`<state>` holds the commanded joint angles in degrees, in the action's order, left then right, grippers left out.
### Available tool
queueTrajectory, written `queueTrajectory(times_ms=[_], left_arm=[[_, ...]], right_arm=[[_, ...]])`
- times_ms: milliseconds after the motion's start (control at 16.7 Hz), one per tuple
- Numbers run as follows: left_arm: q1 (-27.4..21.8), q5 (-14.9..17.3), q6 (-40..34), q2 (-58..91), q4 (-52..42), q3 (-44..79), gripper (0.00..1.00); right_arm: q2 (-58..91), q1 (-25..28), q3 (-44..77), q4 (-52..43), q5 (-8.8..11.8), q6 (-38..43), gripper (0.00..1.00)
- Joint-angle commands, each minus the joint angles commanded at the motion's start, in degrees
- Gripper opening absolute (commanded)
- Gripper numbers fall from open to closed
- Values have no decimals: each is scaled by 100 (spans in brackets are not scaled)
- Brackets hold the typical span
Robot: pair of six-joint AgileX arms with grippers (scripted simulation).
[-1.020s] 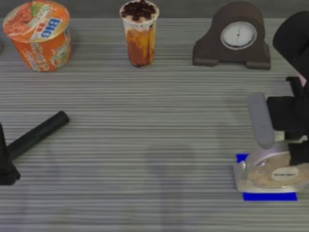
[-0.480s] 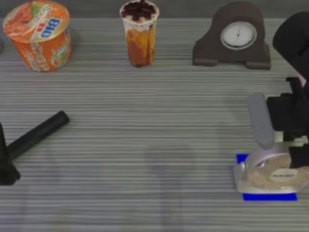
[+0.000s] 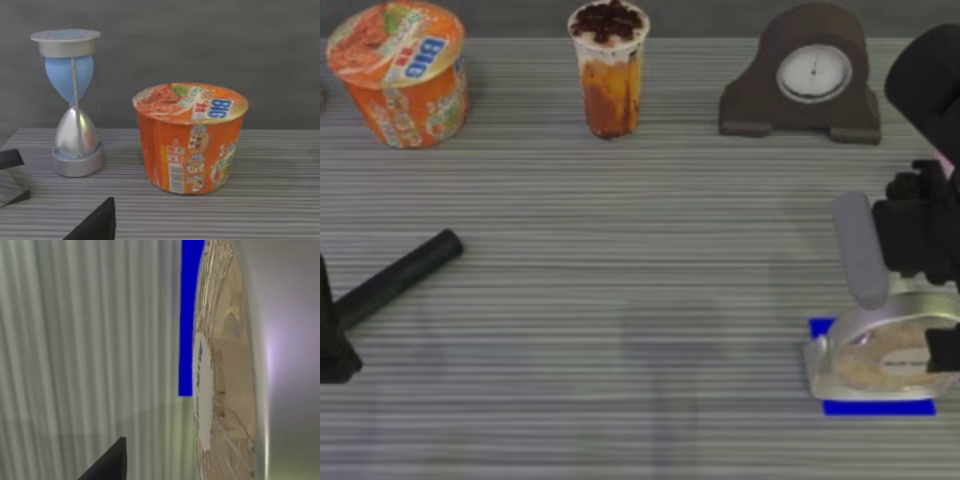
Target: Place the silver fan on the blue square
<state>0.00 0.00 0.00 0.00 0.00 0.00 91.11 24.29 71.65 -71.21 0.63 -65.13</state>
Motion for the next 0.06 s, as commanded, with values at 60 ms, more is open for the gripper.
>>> queueTrajectory(times_ms=[60], left_arm=[[0, 0, 0, 0, 0, 0, 100]], right_arm=[[0, 0, 0, 0, 0, 0, 100]])
